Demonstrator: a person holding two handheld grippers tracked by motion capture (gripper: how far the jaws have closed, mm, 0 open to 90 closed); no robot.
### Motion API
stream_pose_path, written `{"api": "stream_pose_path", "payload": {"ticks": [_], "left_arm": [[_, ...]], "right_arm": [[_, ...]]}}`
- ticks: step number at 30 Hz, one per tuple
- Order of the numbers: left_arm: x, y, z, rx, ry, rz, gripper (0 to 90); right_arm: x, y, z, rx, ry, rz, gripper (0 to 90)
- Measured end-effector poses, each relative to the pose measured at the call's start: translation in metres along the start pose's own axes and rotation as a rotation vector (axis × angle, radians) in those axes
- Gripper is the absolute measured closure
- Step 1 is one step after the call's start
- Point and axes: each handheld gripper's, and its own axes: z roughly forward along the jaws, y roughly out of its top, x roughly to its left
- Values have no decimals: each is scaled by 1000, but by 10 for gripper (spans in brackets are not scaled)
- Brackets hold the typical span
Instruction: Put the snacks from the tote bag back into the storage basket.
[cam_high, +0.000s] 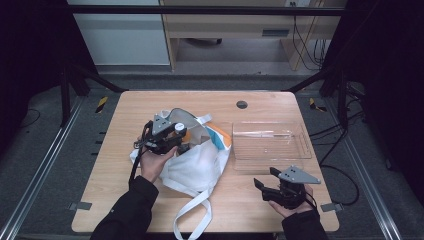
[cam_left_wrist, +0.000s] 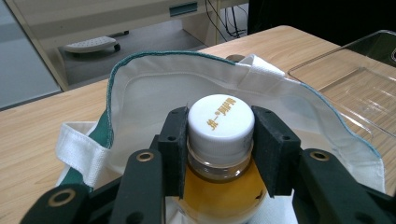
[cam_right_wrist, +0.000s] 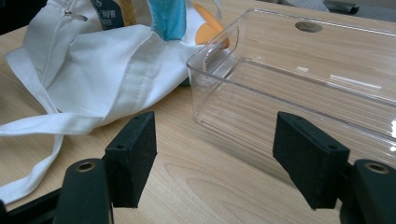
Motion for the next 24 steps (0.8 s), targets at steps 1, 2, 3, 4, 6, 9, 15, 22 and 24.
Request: {"api": "stream_pose_path", "payload": {"ticks": [1, 2, 3, 4, 6, 9, 15, 22, 24], "left_arm": [[0, 0, 0, -1, 2, 0, 582], [-1, 0, 0, -3, 5, -2, 583], [-1, 0, 0, -2, 6, -3, 583], [-2, 0, 0, -1, 8, -2, 583], [-2, 0, 0, 0, 11, -1, 584], [-2, -1, -1, -5, 11, -3, 585], [-3, -1, -1, -9, 20, -5, 586], [-5, 1, -6, -32, 35, 5, 586], [-3, 4, -9, -39, 39, 2, 586]], "right_arm": [[0, 0, 0, 0, 0, -3, 305], [0, 0, 0, 1, 2, -2, 305], [0, 0, 0, 1, 4, -4, 305], [1, 0, 0, 2, 4, -5, 305], [1, 0, 0, 2, 4, -5, 304], [1, -1, 1, 2, 3, -5, 305], [1, -1, 1, 5, 6, -7, 305], [1, -1, 1, 6, 8, -7, 305], [1, -1, 1, 8, 8, -5, 305]]}}
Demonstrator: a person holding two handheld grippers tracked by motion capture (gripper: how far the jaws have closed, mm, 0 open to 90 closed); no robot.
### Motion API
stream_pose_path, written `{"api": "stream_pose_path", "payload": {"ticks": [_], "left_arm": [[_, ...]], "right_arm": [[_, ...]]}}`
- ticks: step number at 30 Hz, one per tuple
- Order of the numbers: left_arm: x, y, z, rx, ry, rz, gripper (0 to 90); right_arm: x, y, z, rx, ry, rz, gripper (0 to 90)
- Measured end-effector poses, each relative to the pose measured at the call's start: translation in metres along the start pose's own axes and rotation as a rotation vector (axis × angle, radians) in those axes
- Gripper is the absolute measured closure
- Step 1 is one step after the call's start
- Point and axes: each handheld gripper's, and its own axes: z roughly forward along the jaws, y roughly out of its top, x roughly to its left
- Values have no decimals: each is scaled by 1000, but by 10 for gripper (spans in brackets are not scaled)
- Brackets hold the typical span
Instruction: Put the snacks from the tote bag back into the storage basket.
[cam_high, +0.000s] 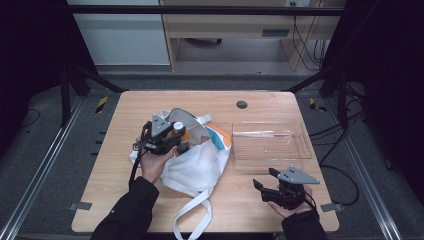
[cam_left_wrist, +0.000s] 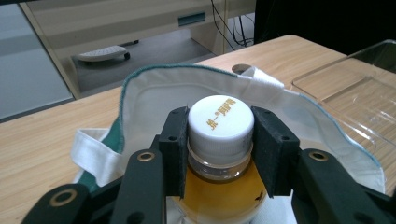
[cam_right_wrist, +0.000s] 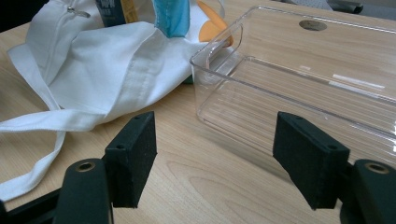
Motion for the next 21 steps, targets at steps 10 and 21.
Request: {"api": "stream_pose_path", "payload": {"ticks": [10, 21], "left_arm": [[6, 16, -21, -42, 25, -11, 587], [12, 30, -41, -76, 32, -38, 587]], "right_arm": [[0, 0, 0, 2, 3, -3, 304], [0, 0, 0, -3, 1, -3, 301]]}}
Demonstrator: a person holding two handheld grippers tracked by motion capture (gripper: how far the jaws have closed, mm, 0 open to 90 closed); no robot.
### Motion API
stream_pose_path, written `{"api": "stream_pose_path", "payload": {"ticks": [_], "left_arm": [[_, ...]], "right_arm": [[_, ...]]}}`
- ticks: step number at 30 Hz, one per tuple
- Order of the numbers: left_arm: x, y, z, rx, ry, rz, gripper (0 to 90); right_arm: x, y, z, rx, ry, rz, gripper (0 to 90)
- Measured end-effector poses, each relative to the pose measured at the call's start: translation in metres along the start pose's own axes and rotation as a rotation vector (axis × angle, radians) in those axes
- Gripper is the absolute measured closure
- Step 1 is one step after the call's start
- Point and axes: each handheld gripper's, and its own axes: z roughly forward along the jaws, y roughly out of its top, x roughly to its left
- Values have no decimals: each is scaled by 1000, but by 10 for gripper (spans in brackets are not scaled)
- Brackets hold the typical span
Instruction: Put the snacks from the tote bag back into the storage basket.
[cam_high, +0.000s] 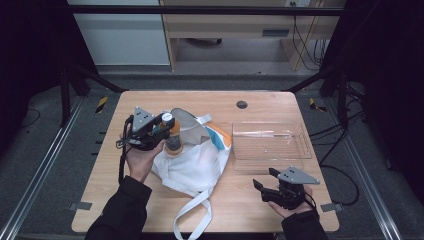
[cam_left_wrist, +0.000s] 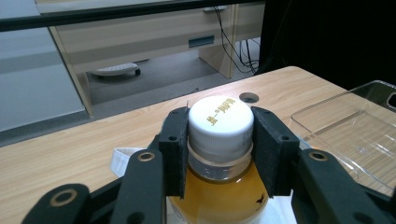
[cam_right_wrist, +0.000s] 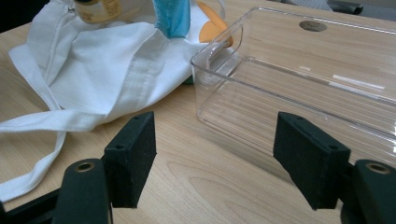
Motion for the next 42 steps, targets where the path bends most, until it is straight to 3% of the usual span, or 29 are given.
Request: {"api": "stream_pose_path", "payload": {"ticks": [8, 32, 42], "left_arm": [[-3, 9, -12, -21, -14, -17, 587], [-31, 30, -34, -50, -71, 11, 588], [-47, 43, -34, -67, -94, 17, 588]], "right_arm": [[0, 0, 0, 0, 0, 0, 298], [0, 0, -1, -3, -11, -4, 297], [0, 0, -1, -3, -15, 0, 295]]}}
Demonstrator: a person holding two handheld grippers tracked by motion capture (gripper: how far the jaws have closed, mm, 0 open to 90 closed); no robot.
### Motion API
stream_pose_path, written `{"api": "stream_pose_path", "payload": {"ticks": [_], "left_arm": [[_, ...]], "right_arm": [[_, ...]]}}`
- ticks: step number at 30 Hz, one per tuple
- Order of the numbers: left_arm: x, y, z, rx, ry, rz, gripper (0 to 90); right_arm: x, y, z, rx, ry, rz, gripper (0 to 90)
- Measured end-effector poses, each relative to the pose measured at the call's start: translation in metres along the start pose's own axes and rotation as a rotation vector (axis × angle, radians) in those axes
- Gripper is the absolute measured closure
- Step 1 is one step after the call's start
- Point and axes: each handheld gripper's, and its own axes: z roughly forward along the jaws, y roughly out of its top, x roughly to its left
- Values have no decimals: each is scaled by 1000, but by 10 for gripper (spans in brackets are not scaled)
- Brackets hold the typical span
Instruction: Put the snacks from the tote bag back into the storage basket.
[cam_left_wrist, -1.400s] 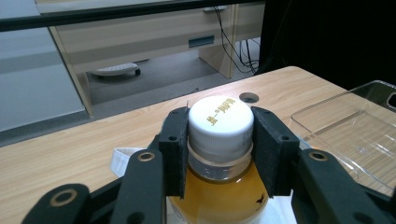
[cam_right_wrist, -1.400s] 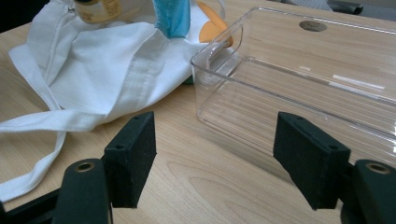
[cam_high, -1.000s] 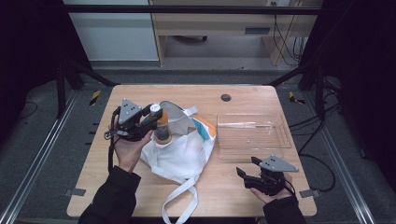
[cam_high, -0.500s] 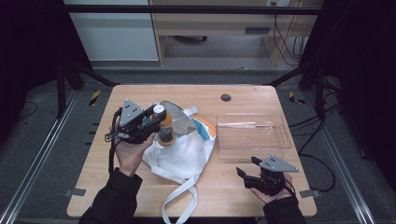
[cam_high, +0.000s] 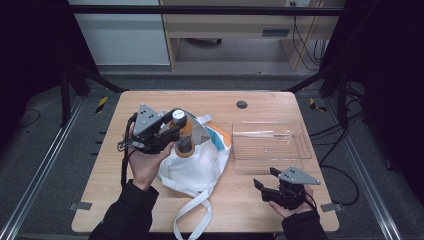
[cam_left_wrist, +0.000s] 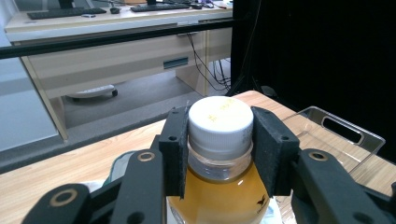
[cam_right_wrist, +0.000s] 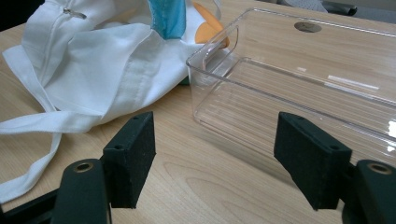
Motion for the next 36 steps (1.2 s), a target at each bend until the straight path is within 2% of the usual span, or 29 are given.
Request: {"api": "stream_pose_path", "payload": {"ticks": [13, 36], "left_arm": [[-26, 17, 17, 0, -37, 8, 588], [-64, 32, 58, 14, -102, 23, 588]], "right_arm": [[0, 0, 0, -3, 3, 5, 293], [0, 0, 0, -5, 10, 7, 292]]}}
